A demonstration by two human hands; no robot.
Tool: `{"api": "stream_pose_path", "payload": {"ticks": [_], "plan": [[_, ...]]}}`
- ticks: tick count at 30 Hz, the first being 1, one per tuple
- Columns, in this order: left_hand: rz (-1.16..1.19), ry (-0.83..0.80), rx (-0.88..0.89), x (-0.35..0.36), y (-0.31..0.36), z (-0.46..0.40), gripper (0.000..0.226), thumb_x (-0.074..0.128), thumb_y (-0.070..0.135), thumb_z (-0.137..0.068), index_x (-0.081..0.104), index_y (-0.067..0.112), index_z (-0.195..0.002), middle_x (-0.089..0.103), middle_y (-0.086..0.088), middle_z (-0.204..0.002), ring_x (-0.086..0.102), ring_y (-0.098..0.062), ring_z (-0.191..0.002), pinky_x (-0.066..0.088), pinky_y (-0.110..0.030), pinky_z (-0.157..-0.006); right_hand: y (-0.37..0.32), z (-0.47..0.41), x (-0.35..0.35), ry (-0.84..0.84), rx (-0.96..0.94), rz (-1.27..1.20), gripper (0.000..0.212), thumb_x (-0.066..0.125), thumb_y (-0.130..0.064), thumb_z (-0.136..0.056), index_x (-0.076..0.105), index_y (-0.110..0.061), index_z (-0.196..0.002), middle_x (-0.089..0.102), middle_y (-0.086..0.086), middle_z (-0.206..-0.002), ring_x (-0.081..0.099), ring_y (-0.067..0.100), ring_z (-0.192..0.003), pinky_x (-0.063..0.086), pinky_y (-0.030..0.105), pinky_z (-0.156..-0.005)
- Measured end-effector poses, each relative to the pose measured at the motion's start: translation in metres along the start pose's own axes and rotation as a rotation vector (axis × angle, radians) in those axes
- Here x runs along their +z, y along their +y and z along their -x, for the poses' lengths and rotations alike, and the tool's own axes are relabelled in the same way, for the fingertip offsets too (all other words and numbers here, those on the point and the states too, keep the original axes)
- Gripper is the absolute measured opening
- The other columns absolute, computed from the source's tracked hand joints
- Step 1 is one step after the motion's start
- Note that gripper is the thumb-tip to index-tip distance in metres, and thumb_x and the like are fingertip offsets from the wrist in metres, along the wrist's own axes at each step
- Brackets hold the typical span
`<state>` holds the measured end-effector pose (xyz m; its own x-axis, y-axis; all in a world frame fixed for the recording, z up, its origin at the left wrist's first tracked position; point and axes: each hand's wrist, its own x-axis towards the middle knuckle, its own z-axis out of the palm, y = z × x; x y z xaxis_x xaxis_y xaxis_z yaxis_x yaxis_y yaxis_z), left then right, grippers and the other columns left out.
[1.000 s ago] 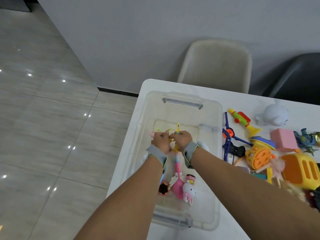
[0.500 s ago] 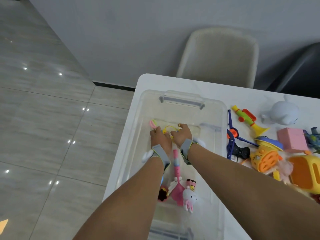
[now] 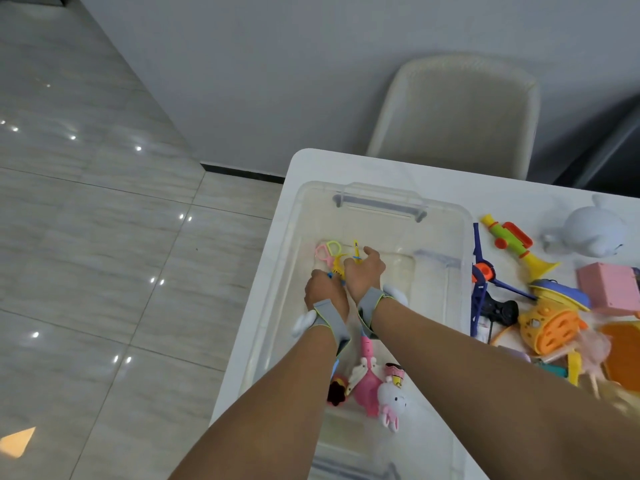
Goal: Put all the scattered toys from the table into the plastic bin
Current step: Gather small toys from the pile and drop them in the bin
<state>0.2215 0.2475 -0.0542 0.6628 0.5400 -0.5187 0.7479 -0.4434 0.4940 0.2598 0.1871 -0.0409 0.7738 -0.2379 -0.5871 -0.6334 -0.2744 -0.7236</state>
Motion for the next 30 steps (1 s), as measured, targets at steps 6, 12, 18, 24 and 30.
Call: {"api": "stream_pose_path", "payload": {"ticks": [6,12,18,24,30], "plan": [[0.196,0.033,-0.073,-0.008,0.009,0.013,0.034,0.047,0.025,-0.102,0.055,-0.001,-0.122,0.065,-0.022,-0.117,0.060,-0.036,-0.112,0.044,-0.036,-0.087,-0.001,0.008,-0.005,-0.175,-0.050,0.112,0.054,0.047,-0.016,-0.097,0.035,-0.010,-0.149,0.036,0.020,-0.149,0.043,0.034,-0.133,0.037,0.041,-0.110],[0.176,0.040,0.030,-0.024,0.013,0.035,0.040,0.044,0.017,-0.101,0.043,0.008,-0.140,0.064,-0.022,-0.121,0.060,-0.038,-0.114,0.048,-0.041,-0.092,-0.009,0.018,-0.017,-0.194,-0.095,0.265,0.056,0.035,-0.010,-0.102,0.021,-0.010,-0.156,0.022,0.020,-0.158,0.033,0.034,-0.141,0.029,0.033,-0.111],[0.161,0.026,0.213,-0.043,0.018,0.058,0.038,0.046,0.022,-0.101,0.049,0.015,-0.138,0.068,-0.017,-0.110,0.064,-0.036,-0.100,0.051,-0.037,-0.082,-0.023,0.044,-0.037,-0.122,-0.105,0.201,0.044,0.035,-0.013,-0.103,0.043,-0.011,-0.146,0.040,0.022,-0.148,0.046,0.035,-0.132,0.036,0.032,-0.105],[0.252,0.010,0.349,-0.060,0.046,0.097,0.022,0.049,0.022,-0.101,0.057,0.015,-0.120,0.065,-0.006,-0.110,0.062,-0.022,-0.094,0.043,-0.027,-0.079,-0.046,0.088,-0.081,-0.061,-0.255,0.052,0.036,0.036,-0.013,-0.100,0.056,-0.017,-0.130,0.060,0.017,-0.125,0.059,0.031,-0.111,0.045,0.038,-0.098],[0.327,0.011,0.491,-0.059,0.078,0.153,0.011,0.052,0.022,-0.099,0.057,0.019,-0.108,0.066,0.003,-0.097,0.062,-0.017,-0.090,0.047,-0.029,-0.076,-0.060,0.133,-0.143,0.073,-0.411,-0.111,0.030,0.042,-0.014,-0.097,0.064,-0.023,-0.115,0.066,0.004,-0.115,0.063,0.023,-0.102,0.049,0.037,-0.095]]}}
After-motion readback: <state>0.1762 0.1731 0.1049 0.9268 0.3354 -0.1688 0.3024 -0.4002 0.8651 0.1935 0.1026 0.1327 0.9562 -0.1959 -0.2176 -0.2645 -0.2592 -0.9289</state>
